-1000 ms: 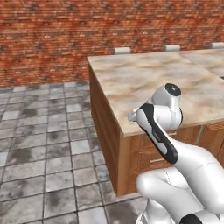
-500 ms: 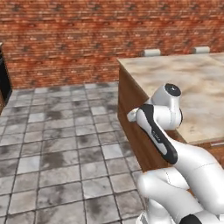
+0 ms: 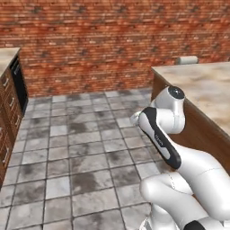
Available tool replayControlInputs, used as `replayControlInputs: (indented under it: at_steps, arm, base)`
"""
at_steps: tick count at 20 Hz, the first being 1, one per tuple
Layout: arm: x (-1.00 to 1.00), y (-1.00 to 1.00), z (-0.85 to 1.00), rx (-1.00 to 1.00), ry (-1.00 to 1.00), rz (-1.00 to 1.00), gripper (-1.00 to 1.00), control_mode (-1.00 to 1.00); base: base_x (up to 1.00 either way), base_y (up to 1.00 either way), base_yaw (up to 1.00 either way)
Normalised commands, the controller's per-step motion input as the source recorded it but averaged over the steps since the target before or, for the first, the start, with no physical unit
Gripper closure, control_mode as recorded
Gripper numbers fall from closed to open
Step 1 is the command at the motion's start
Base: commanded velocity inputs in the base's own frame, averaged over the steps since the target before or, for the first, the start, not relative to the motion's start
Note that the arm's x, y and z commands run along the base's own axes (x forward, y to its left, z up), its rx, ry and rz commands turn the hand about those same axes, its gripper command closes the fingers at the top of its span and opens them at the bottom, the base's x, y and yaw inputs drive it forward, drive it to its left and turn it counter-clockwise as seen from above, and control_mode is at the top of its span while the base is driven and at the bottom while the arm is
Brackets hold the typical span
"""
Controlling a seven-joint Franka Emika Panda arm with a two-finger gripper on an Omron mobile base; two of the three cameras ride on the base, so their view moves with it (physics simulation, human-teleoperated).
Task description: Place the large bottle from the dining counter next to the other large bottle outside the sink, and place the small bottle from the dining counter next to the other small bottle inside the sink.
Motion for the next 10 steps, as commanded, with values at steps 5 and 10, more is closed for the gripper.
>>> replayControlInputs:
  at_steps: [5,10]
  arm:
    - [0.0,0.0,0.0,0.0,0.0,0.0,-1.0,1.0]
    - [0.0,0.0,0.0,0.0,0.0,0.0,-1.0,1.0]
  base:
    - [1.0,0.38,0.0]
    - [1.0,0.27,0.0]
